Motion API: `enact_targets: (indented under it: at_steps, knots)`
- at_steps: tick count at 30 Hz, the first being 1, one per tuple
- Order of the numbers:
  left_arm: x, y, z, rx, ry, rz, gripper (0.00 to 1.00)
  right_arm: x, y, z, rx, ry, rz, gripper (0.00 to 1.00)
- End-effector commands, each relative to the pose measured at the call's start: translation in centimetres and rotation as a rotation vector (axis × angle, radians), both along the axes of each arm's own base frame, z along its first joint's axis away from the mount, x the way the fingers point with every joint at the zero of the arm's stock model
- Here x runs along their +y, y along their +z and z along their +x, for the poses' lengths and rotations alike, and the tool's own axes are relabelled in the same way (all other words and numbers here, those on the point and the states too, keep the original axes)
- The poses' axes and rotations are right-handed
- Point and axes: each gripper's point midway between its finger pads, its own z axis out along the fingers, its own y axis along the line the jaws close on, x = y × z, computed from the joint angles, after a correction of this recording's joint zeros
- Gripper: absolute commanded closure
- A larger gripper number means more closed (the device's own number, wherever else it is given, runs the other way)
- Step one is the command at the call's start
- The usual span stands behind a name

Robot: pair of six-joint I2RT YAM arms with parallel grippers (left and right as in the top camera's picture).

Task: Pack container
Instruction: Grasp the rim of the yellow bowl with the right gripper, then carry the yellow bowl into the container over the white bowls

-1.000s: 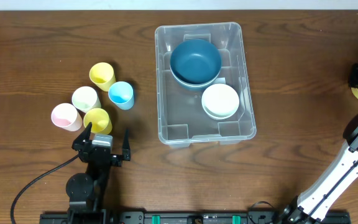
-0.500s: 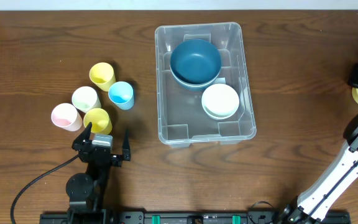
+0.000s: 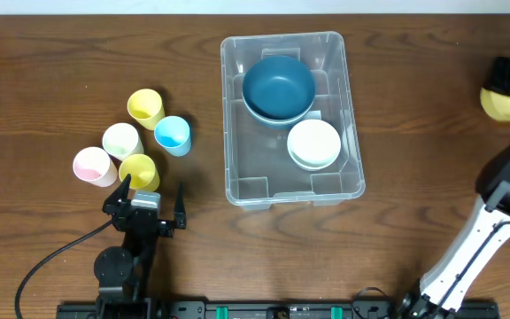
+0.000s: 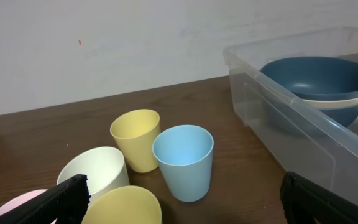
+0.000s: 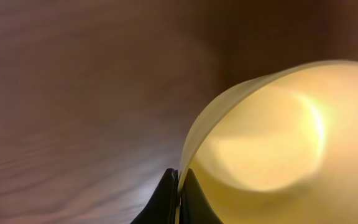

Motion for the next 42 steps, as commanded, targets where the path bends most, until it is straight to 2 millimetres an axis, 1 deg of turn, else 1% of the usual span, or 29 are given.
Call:
enact_targets:
  at_steps: [1,3,5,7,9,11,12,13,14,15,18,21,25,30,33,38,42]
  knots:
    - [-0.1,-1.5,-0.1,0.042,-0.011,0.008,0.02,6.0,9.1,1.9,-0.190,0.092,0.033,0.99]
    - [-0.1,-1.5,-0.1,0.043,-0.011,0.008,0.02,10.2,12.2,2.1,-0.249,0.177,0.071,0.99]
    - [-0.1,-1.5,-0.1,0.043,-0.011,0.008,0.02,14.3,15.0,1.7,-0.295,0.255,0.080,0.99]
    - [-0.1,-1.5,-0.1,0.043,-0.011,0.008,0.02,18.8,17.4,0.7,-0.323,0.339,0.074,0.99]
    - [-0.1,-1.5,-0.1,0.043,-0.011,0.008,0.02,22.6,18.9,-0.8,-0.320,0.398,0.051,0.99]
    - [-0.1,-1.5,-0.1,0.043,-0.011,0.008,0.02,25.9,19.7,-2.5,-0.293,0.417,0.032,0.99]
    - [-0.1,-1.5,-0.1,0.043,-0.011,0.008,0.02,28.1,19.9,-3.7,-0.273,0.445,0.032,0.99]
    - [-0.1,-1.5,-0.1,0.043,-0.011,0.008,0.02,29.6,19.8,-4.6,-0.253,0.468,0.036,0.99]
    - [-0.1,-1.5,-0.1,0.043,-0.011,0.008,0.02,31.2,19.6,-5.5,-0.229,0.493,0.042,0.99]
    - [-0.1,-1.5,-0.1,0.043,-0.011,0.008,0.02,33.2,19.1,-7.0,-0.184,0.533,0.046,0.99]
    - [-0.1,-1.5,-0.1,0.043,-0.011,0.008,0.02,36.7,17.6,-10.1,-0.078,0.626,0.043,0.99]
    - [-0.1,-1.5,-0.1,0.043,-0.011,0.008,0.02,38.4,16.1,-12.1,-0.001,0.648,0.003,0.99]
    - [-0.1,-1.5,-0.1,0.043,-0.011,0.008,0.02,39.8,14.1,-13.6,0.066,0.656,-0.069,0.99]
    - [-0.1,-1.5,-0.1,0.043,-0.011,0.008,0.02,41.4,10.6,-15.5,0.175,0.682,-0.081,0.99]
    - [-0.1,-1.5,-0.1,0.042,-0.011,0.008,0.02,41.9,8.5,-15.7,0.211,0.684,-0.086,0.99]
    - [-0.1,-1.5,-0.1,0.043,-0.011,0.008,0.02,42.1,5.1,-15.7,0.245,0.689,-0.094,0.99]
    - [-0.1,-1.5,-0.1,0.043,-0.011,0.008,0.02,42.4,3.4,-15.2,0.234,0.689,-0.092,0.99]
